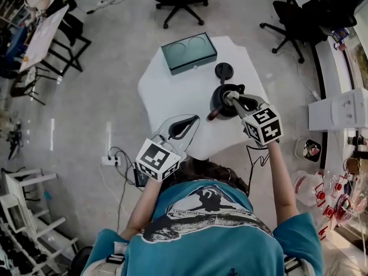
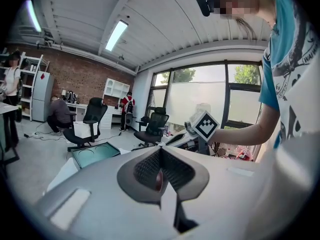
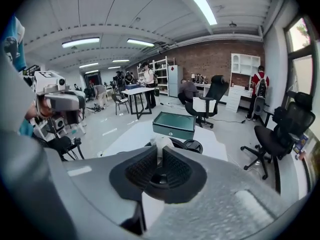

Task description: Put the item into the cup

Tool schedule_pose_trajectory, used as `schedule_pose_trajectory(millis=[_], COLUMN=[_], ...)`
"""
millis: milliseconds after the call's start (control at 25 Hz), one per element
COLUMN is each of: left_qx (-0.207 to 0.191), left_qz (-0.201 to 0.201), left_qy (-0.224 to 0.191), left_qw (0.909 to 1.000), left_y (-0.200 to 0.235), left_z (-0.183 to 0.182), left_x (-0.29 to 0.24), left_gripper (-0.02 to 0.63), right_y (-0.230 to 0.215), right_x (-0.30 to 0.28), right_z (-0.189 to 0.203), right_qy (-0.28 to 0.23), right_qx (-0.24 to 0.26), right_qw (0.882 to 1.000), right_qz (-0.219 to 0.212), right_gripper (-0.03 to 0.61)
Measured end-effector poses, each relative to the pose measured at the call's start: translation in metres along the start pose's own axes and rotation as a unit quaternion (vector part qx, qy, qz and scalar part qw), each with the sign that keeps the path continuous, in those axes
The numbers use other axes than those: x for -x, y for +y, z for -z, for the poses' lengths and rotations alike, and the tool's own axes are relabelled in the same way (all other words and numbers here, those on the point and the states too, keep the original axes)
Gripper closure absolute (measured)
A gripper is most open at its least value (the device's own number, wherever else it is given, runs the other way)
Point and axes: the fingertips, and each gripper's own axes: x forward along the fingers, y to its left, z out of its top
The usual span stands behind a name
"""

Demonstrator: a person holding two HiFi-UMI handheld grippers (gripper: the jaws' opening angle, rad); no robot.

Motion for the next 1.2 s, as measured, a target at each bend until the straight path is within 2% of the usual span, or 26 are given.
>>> schedule_pose_trajectory(millis=[400, 680, 880, 1200], left_qx=[0.0, -0.002, 0.0, 0.003], left_qz=[-0.005, -0.005, -0.002, 0.004], left_qy=[0.005, 0.003, 0.004, 0.003], left_qw=[1.0, 1.0, 1.0, 1.0], left_y=[0.004, 0.007, 0.007, 0.004], left_z=[0.007, 0.006, 0.006, 0.009], left_x=[0.004, 0.005, 0.007, 0.004], left_gripper=[0.614, 0.614, 0.614, 0.614], right_y=[0.005, 0.001, -0.004, -0.008], right_x=[-0.022, -0.026, -0.029, -0.038], right_z=[0.015, 0.02, 0.024, 0.025], right_qy=[0.105, 0.125, 0.149, 0.181], right_qx=[0.1, 0.107, 0.136, 0.174], right_qw=[0.989, 0.986, 0.979, 0.968], right_qz=[-0.007, -0.001, 0.009, -0.008], right_gripper=[0.545, 0.545, 0.545, 0.544])
